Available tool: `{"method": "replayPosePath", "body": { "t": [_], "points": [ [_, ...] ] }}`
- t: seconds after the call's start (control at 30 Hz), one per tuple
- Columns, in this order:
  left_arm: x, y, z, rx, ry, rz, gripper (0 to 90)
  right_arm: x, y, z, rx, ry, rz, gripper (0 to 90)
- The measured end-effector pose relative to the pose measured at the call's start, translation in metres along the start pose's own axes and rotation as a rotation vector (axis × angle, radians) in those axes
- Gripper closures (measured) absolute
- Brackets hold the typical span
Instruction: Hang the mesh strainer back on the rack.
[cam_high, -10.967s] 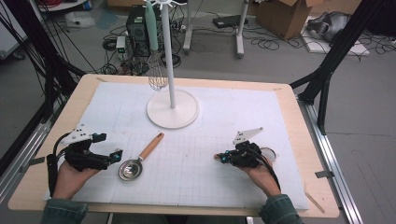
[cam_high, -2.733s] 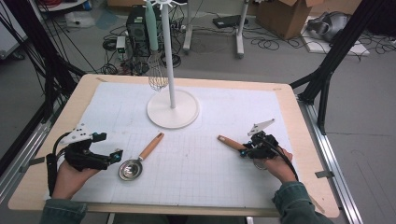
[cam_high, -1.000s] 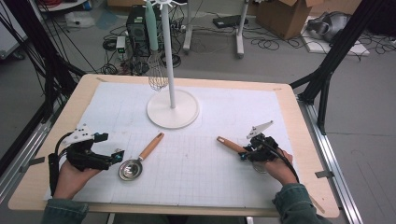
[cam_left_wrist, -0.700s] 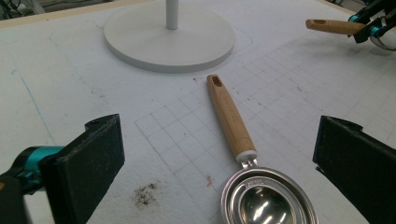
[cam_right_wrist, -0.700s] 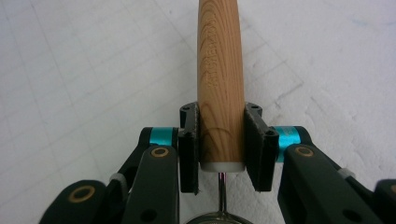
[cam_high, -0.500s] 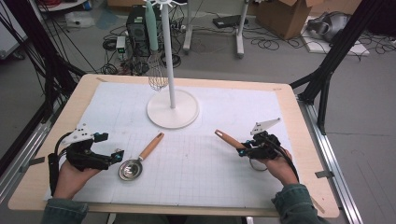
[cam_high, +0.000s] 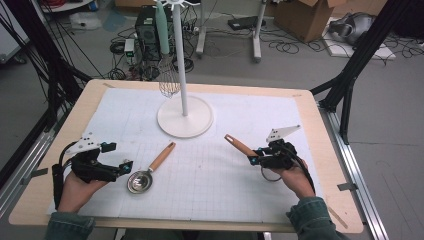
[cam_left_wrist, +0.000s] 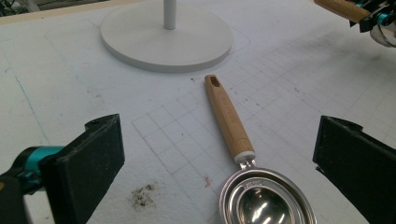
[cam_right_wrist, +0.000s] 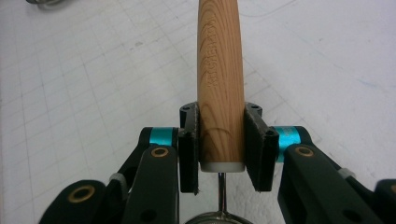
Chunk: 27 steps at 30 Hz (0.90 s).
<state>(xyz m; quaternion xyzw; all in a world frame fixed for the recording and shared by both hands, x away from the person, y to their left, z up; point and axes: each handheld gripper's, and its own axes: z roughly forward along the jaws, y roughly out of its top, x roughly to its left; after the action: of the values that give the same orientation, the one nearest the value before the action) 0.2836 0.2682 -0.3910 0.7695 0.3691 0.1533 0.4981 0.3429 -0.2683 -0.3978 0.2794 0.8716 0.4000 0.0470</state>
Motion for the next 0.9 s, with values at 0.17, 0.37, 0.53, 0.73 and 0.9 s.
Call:
{"method": "replayPosePath", "body": {
  "t": [0.17, 0.37, 0.53, 0.73, 0.9],
  "points": [
    [-0.001, 0.001, 0.001, 0.001, -0.007, 0.004, 2.5, 0.004, 0.004, 0.002, -0.029, 0.009, -0.007, 70.1],
    [-0.002, 0.002, 0.002, -0.002, -0.013, 0.006, 2.5, 0.009, 0.009, 0.005, -0.042, 0.023, -0.017, 70.1],
    [-0.003, 0.002, 0.003, 0.001, -0.017, 0.004, 2.5, 0.011, 0.012, 0.005, -0.055, 0.028, -0.019, 70.0],
    [-0.004, 0.002, 0.004, 0.002, -0.024, 0.01, 2.5, 0.013, 0.014, 0.005, -0.065, 0.033, -0.019, 70.0],
    [-0.006, 0.003, 0.006, 0.001, -0.035, 0.008, 2.5, 0.015, 0.017, 0.007, -0.083, 0.04, -0.023, 70.0]
  ]
}}
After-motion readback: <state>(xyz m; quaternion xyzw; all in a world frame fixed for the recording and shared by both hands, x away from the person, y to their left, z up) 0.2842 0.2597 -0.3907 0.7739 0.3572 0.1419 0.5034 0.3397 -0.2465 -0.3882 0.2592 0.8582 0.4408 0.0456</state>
